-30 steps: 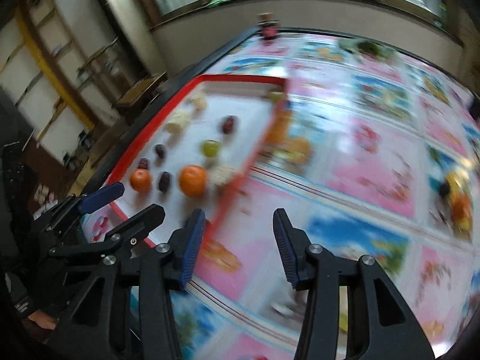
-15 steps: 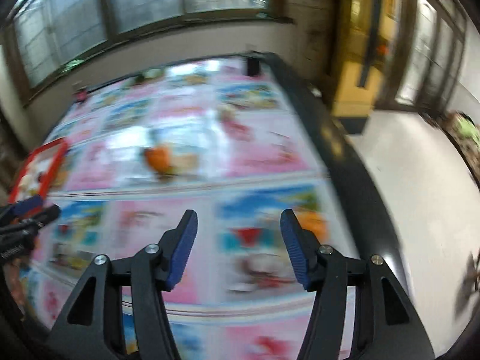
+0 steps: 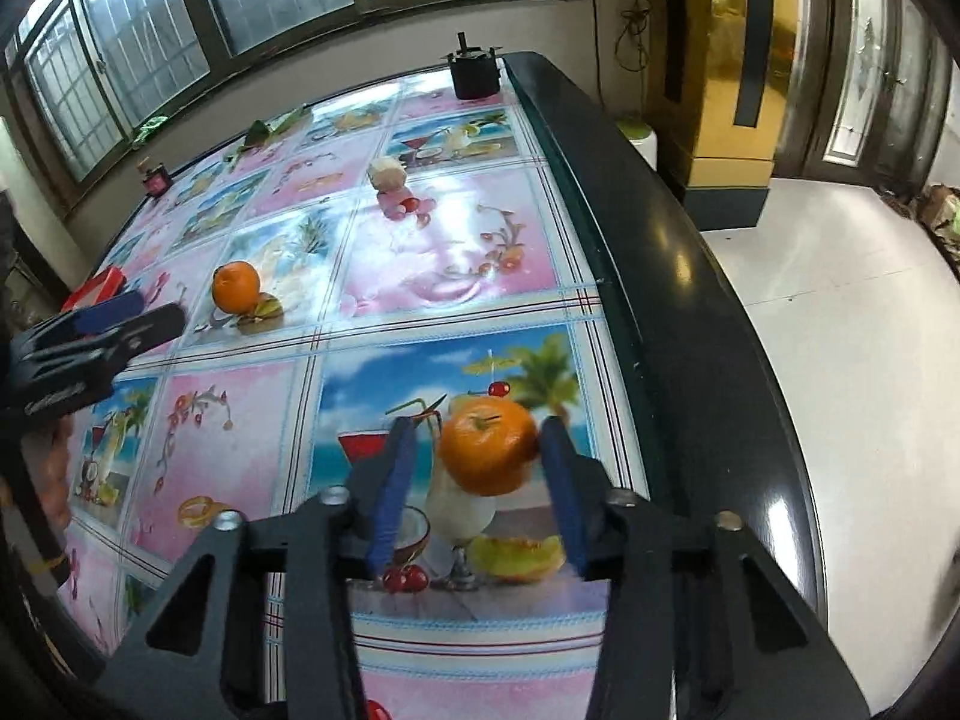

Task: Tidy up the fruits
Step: 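Grasp an orange with the left tool while the right tool grasps another orange, then carry both oranges over the tray with both tools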

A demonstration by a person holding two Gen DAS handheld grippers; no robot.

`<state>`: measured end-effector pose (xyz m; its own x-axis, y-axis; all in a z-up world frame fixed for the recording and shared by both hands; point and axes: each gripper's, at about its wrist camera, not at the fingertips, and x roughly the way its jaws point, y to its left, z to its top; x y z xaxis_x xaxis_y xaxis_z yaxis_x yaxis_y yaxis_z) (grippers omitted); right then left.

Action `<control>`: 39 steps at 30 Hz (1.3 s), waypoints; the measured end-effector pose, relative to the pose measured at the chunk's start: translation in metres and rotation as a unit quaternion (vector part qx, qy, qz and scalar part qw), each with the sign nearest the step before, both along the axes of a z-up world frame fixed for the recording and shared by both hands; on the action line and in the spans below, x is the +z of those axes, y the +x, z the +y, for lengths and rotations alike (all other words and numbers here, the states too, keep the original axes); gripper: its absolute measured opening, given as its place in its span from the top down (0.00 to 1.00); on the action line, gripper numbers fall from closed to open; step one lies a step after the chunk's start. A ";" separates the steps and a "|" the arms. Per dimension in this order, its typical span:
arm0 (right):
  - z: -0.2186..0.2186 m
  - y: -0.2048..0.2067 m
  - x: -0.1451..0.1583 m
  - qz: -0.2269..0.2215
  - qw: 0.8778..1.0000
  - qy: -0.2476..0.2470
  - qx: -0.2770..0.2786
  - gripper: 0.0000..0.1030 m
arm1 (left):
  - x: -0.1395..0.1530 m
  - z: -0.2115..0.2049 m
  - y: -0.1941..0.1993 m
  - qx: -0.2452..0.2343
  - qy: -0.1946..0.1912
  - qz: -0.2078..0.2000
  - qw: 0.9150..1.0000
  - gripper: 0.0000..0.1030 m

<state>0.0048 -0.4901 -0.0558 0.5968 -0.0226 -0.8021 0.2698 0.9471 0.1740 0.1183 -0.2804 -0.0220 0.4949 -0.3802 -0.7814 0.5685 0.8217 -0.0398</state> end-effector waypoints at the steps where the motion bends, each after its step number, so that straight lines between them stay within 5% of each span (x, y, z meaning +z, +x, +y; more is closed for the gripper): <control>1: 0.000 0.002 -0.002 0.002 1.000 0.006 0.002 0.59 | -0.002 -0.003 0.005 0.000 -0.002 0.006 1.000 0.25; 5: 0.000 0.004 -0.009 0.008 1.000 0.018 0.013 0.59 | -0.009 -0.014 0.019 -0.003 -0.004 0.035 0.999 0.30; 9: -0.002 0.003 -0.013 0.003 1.000 0.025 0.018 0.59 | -0.016 -0.022 0.026 -0.014 0.000 0.055 0.998 0.51; 14: -0.006 0.004 -0.013 -0.003 0.999 0.036 0.023 0.59 | -0.027 -0.024 0.033 -0.010 0.000 0.078 0.997 0.66; 27: -0.005 0.006 -0.008 -0.009 0.999 0.025 0.024 0.64 | -0.023 -0.020 0.017 -0.012 -0.028 0.078 0.997 0.66; 39: 0.054 0.010 -0.008 0.004 0.996 0.031 0.079 0.64 | -0.013 0.043 -0.035 0.008 -0.044 0.075 0.996 0.66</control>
<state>0.0152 -0.4364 -0.0634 0.5823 0.1209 -0.8039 0.1204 0.9652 0.2324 0.0831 -0.2371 -0.0350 0.3819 -0.4427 -0.8113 0.5370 0.8207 -0.1951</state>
